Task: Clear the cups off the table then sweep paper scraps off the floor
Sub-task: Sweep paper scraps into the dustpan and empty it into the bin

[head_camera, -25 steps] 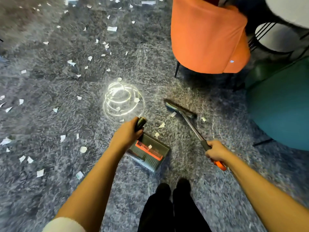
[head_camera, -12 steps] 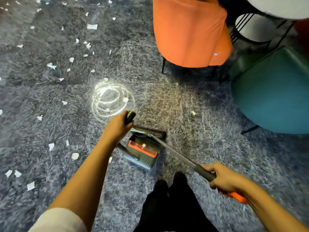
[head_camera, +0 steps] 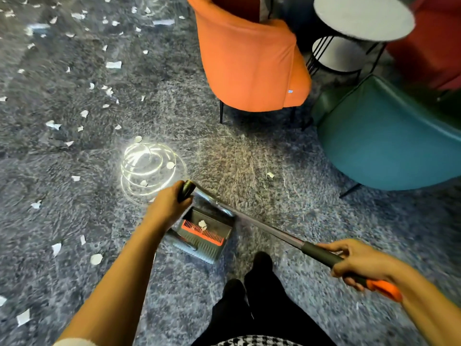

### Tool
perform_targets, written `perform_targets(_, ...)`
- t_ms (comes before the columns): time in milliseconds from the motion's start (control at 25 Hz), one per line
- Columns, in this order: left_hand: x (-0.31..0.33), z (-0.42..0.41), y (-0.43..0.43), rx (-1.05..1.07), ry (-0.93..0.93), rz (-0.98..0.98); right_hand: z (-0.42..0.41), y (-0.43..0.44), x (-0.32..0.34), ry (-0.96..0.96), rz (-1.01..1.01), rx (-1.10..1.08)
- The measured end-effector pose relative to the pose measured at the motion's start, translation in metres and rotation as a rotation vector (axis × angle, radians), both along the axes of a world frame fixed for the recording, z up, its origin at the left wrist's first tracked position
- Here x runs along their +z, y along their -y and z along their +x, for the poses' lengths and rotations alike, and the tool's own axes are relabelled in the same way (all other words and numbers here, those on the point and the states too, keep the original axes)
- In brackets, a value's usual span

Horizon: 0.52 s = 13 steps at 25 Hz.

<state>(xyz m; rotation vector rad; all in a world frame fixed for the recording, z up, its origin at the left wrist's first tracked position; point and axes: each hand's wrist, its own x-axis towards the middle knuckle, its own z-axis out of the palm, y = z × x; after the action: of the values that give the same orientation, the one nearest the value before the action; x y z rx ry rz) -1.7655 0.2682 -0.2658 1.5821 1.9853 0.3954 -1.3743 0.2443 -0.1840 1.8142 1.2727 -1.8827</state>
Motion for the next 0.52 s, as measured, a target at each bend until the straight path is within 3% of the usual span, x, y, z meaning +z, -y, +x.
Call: perform_targets(520,0.014,0.117,-0.145,-0.245,-0.112,0.011,0.082,-0.131,-0.039,0.136,0.246,-0.385)
